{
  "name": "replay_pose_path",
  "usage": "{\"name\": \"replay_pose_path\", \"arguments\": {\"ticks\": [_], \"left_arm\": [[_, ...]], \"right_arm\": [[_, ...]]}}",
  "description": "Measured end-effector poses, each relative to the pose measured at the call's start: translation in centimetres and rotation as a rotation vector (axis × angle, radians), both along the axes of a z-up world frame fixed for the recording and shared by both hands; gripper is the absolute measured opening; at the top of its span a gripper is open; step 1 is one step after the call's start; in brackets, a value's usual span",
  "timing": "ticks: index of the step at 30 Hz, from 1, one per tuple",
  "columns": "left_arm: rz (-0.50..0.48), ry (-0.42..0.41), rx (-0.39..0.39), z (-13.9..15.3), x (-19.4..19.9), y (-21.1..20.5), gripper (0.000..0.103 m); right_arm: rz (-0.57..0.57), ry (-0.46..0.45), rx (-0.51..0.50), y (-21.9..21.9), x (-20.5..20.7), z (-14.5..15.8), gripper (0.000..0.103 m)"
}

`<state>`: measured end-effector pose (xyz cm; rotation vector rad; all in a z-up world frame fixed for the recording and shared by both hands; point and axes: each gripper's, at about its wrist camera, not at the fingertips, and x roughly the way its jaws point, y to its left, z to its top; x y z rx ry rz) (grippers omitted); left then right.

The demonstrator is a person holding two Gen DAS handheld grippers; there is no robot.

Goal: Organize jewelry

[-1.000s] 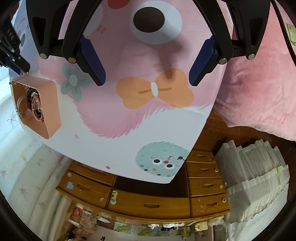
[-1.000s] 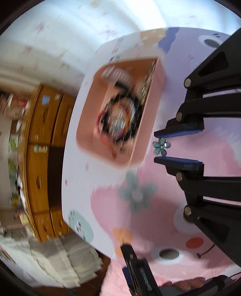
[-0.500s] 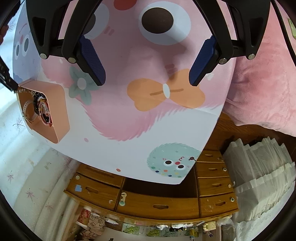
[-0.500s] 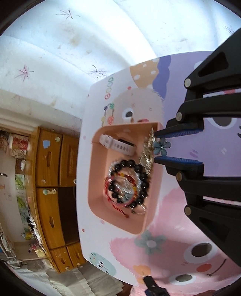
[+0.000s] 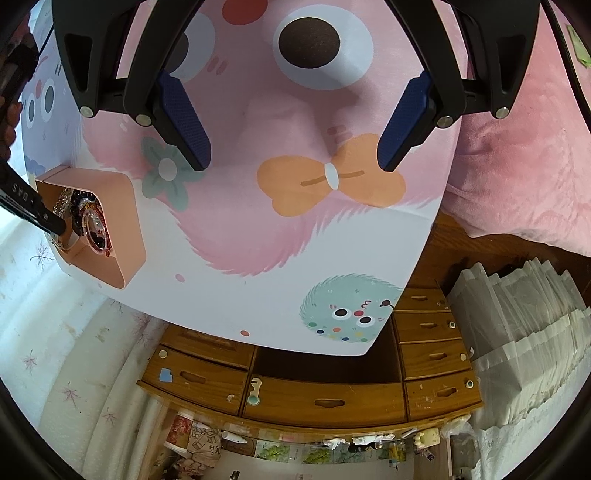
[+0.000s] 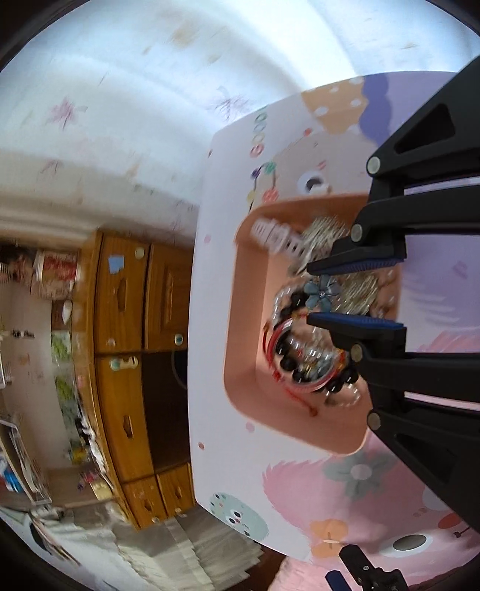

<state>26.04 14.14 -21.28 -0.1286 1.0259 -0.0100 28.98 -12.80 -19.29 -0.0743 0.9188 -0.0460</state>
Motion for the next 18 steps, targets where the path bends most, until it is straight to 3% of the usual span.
{"name": "replay_pose_path", "arguments": {"ticks": [2,4,6,11,16,18], "left_arm": [[-0.001,-0.009,0.005,0.3,-0.2,0.0,0.09],[0.001,-0.019,0.013,0.6,-0.4,0.0,0.09],[0.002,-0.026,0.02,0.9,-0.5,0.0,0.09],[-0.01,-0.039,0.068,1.4,-1.5,-0.6,0.09],[-0.033,-0.061,0.169,1.6,-4.3,-2.4,0.09],[-0.025,-0.046,0.219,1.6,-5.6,-3.3,0.09]], "right_arm": [[0.024,-0.002,0.022,0.6,0.4,0.3,0.021],[0.032,-0.006,0.028,1.0,0.4,0.6,0.034],[0.033,-0.021,0.022,1.4,0.2,0.9,0.055],[0.019,-0.047,0.034,1.2,-0.9,1.6,0.059],[-0.008,-0.065,0.095,0.0,-3.0,1.7,0.065],[-0.01,-0.096,0.166,-1.0,-5.0,2.0,0.077]]}}
